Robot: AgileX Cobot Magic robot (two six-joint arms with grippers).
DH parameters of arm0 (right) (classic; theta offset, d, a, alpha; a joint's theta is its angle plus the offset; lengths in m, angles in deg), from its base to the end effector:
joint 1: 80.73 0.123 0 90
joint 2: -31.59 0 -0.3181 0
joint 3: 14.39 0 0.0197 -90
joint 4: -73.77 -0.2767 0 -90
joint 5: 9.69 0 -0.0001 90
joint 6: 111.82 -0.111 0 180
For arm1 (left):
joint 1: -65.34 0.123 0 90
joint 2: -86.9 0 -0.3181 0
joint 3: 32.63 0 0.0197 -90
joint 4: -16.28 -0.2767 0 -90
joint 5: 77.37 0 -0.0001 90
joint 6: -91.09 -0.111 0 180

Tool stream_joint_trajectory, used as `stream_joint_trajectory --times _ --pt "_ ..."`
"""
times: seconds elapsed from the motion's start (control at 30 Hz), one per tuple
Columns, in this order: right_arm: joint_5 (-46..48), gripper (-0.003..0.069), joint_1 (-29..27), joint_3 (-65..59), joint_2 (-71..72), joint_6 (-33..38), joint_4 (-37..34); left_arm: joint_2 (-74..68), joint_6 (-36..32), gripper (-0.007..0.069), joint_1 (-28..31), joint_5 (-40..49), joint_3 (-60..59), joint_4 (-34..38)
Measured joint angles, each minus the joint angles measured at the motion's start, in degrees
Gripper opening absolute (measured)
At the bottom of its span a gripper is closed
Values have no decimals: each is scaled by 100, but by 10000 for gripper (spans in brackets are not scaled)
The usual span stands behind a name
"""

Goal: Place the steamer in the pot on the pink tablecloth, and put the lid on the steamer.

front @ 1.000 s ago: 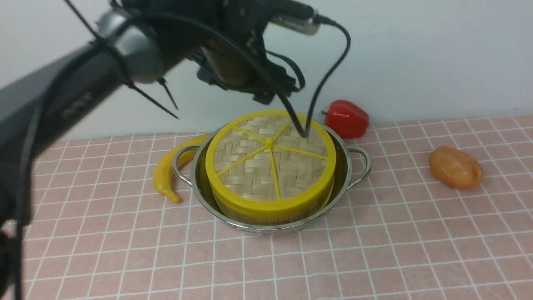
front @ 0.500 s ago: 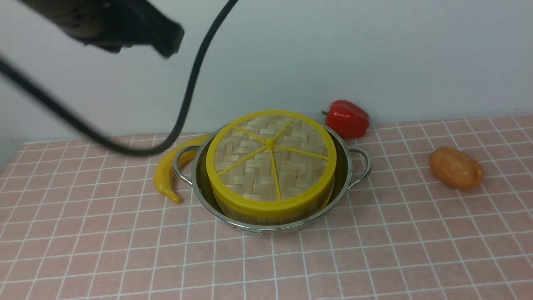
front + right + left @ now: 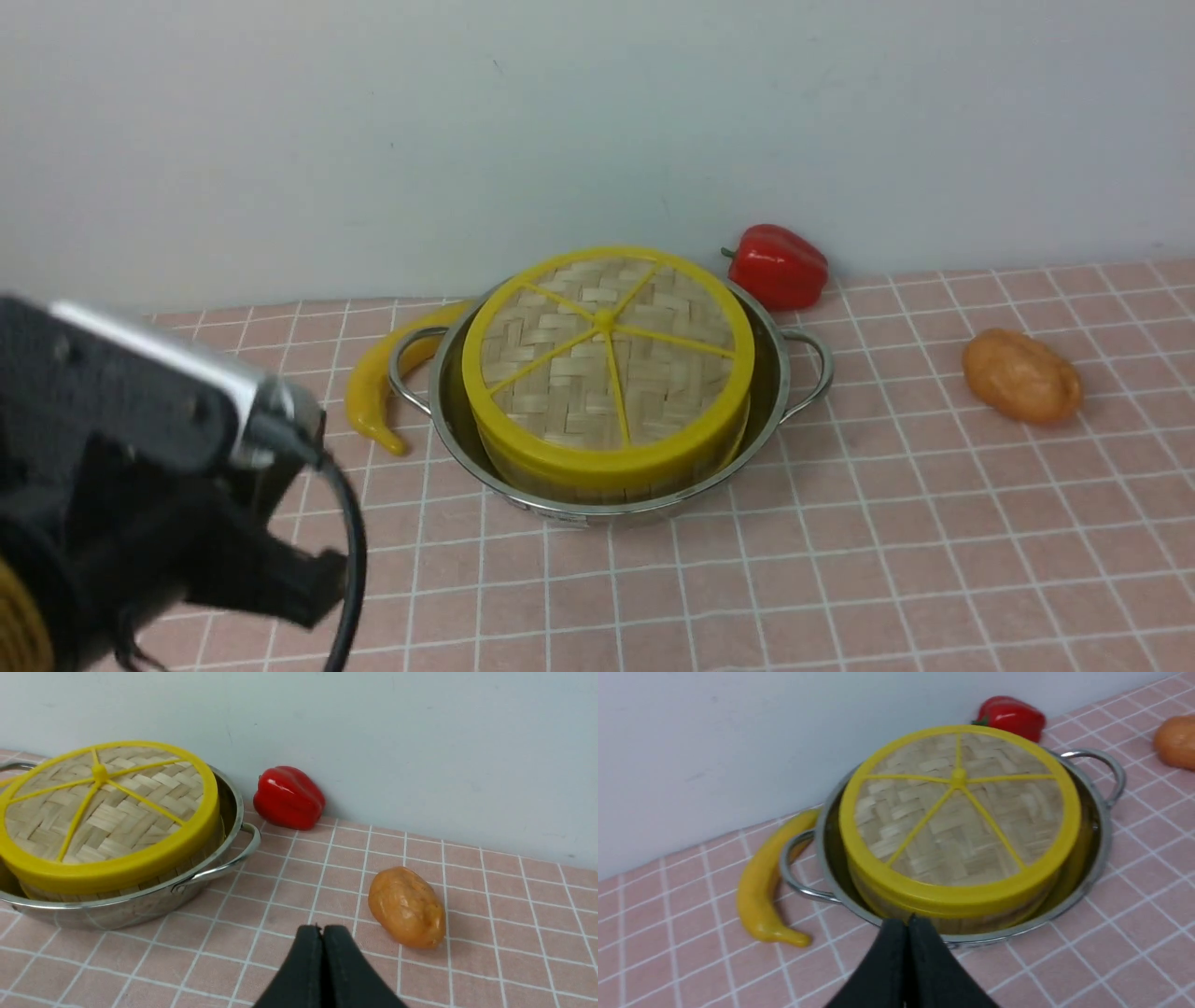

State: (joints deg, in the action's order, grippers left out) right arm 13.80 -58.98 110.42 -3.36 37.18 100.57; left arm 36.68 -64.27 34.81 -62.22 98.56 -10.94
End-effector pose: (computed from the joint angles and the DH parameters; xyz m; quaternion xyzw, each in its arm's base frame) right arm 0.1167 0.0250 0.2844 -0.0613 0.8217 0.0631 0.5630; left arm 0.1571 -0.0772 0.3011 0.1990 0.8068 -0.0894 0.5491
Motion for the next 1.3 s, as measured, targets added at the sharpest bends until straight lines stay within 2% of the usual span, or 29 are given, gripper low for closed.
stream_joint_trajectory --times 0.23,0.57,0.63,0.77,0.8,1.03,1.13,1.3 --pt "-57 -13 0 0 0 -5 -43 534 21 -10 0 -1482 -612 -7" --pt "-57 -3 0 0 0 -5 -54 527 12 2 0 -1806 -614 -23" --pt "-72 0 0 0 0 -5 -54 652 -245 9 72 -1707 -625 -238" --pt "-72 3 0 0 0 -6 -66 1144 -625 12 585 -1514 -848 -493" --pt "-72 6 0 0 0 -6 -71 1478 -622 12 1036 -1428 -1036 -467" --pt "-90 22 0 0 0 -6 -71 3538 -85 20 3157 -928 -2289 65" --pt "-90 29 0 0 0 -6 -71 4108 139 22 3700 -584 -2557 116" --pt "-103 41 0 0 0 -6 -71 4309 192 31 3905 225 -2719 89"
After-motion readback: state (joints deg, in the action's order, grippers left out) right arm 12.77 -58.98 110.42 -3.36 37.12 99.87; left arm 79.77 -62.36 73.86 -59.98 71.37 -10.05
